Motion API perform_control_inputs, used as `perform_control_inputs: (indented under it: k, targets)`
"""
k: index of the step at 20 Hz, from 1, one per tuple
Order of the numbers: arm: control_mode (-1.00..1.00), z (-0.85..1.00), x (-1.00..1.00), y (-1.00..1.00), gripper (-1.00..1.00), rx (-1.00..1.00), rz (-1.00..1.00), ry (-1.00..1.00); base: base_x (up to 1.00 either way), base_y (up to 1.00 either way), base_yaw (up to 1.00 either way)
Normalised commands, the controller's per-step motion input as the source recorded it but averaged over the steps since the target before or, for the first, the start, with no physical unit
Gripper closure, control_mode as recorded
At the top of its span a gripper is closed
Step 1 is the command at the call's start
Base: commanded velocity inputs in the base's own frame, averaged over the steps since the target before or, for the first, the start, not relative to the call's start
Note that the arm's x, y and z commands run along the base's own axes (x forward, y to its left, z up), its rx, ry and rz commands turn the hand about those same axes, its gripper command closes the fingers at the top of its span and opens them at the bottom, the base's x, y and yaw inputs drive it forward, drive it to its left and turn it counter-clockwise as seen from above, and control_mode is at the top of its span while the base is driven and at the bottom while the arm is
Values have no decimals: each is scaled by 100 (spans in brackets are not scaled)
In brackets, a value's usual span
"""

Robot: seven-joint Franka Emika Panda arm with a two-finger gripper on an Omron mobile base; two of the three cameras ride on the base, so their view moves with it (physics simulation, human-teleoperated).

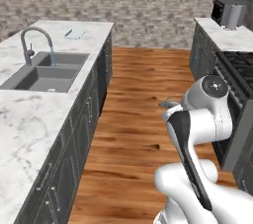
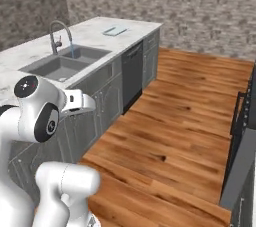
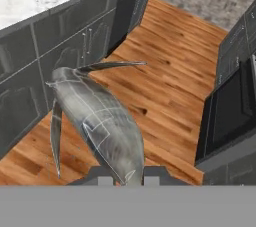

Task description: Take the fish out of the fridge, briefly rinse it in the sink, and place it on the tray next to the sink.

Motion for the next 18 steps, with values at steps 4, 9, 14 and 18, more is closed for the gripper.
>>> perform_control_inputs:
  k: [4, 9, 14, 18]
  targets:
    - [100, 0, 0, 0, 100, 0, 0, 0, 100, -45, 0]
    - [100, 0, 0, 0, 100, 0, 0, 0, 100, -48, 0]
    - [100, 0, 0, 0, 100, 0, 0, 0, 100, -52, 13]
    - [100, 0, 0, 0, 100, 0, 0, 0, 100, -42, 35]
